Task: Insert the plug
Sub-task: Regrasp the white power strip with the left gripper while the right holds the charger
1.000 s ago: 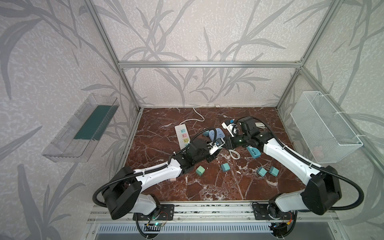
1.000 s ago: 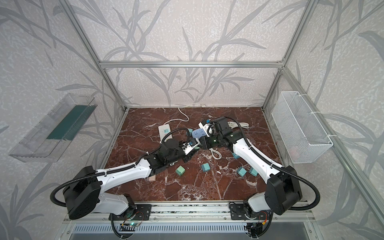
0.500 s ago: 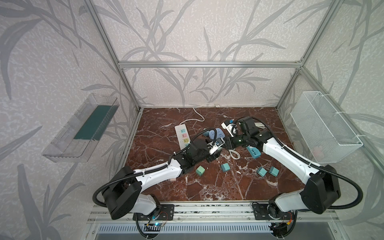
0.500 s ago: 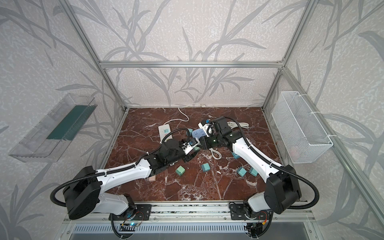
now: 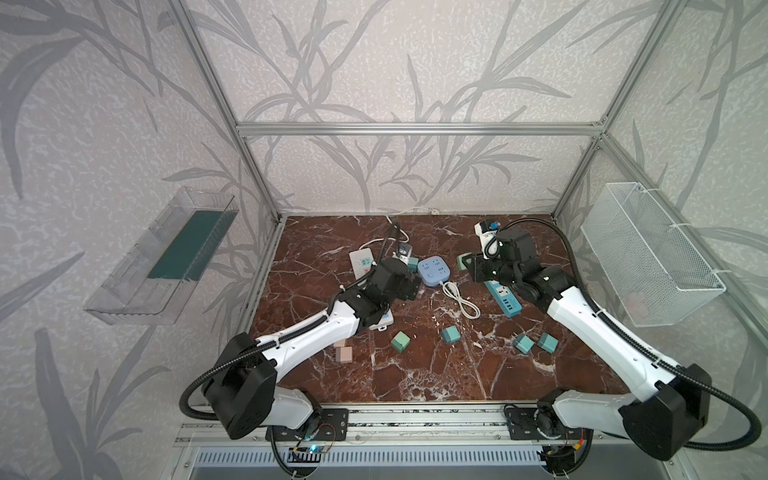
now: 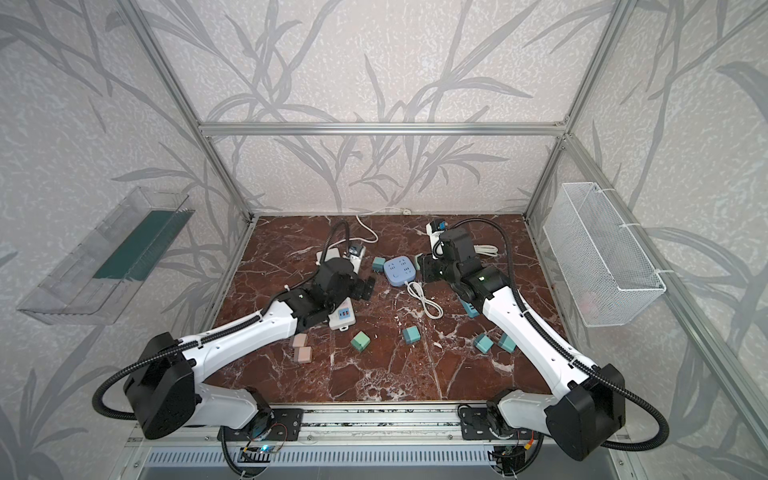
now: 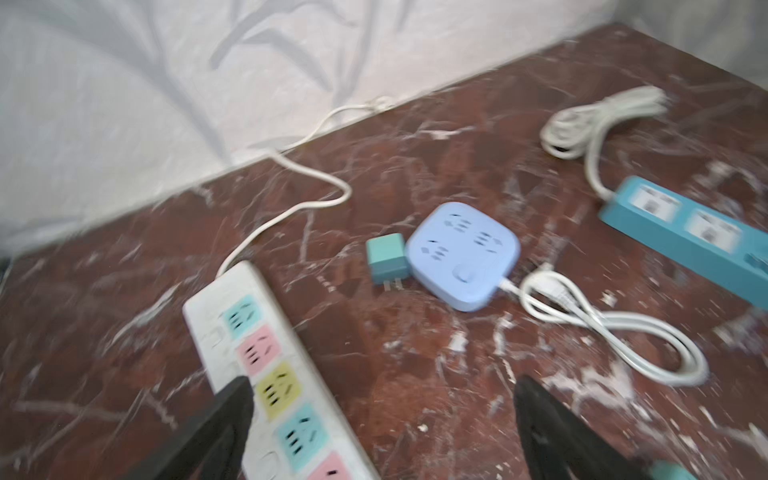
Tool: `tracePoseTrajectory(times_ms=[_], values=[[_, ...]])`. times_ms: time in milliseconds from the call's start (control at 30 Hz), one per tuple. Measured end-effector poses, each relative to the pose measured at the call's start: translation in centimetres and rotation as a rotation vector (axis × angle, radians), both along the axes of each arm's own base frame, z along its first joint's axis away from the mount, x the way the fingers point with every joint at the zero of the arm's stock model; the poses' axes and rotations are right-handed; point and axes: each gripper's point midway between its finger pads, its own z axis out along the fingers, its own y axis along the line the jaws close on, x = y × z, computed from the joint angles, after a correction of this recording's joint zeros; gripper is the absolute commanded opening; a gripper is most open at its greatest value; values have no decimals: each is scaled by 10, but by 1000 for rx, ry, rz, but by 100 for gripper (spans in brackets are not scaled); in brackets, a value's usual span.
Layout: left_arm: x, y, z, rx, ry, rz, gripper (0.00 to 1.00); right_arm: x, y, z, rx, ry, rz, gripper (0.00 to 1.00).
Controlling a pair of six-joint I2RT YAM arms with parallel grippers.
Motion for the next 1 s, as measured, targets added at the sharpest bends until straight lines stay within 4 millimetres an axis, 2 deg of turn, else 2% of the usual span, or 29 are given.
tracePoseTrajectory(times_ms=[100,167,200,333,400,500,633,800,867,1000], values=[[32,53,-9,-107,142,230,99,-2,-8,-21,-40,30,-26,0],[47,76,-25,-140,241,343,99,-1,-8,-25,-45,37,-27,0],[52,81,-35,-144,299,381,99,0,-7,-24,-40,33,-25,0],[59,71,-88,-115,526,421,99,4,-1,-22,-23,26,-11,0],[52,64,-118,-94,629,422,99,7,2,-23,-19,27,-4,0],[35,66,-149,-48,744,441,99,7,8,-28,-7,43,20,0],[24,70,-159,-17,796,458,99,6,14,-25,20,42,47,0],[23,68,-159,-24,799,452,82,5,19,-20,48,34,63,0],[23,66,-160,-37,802,450,80,4,20,-17,59,32,66,0],[23,65,-160,-59,787,448,68,0,22,-8,90,21,84,0]])
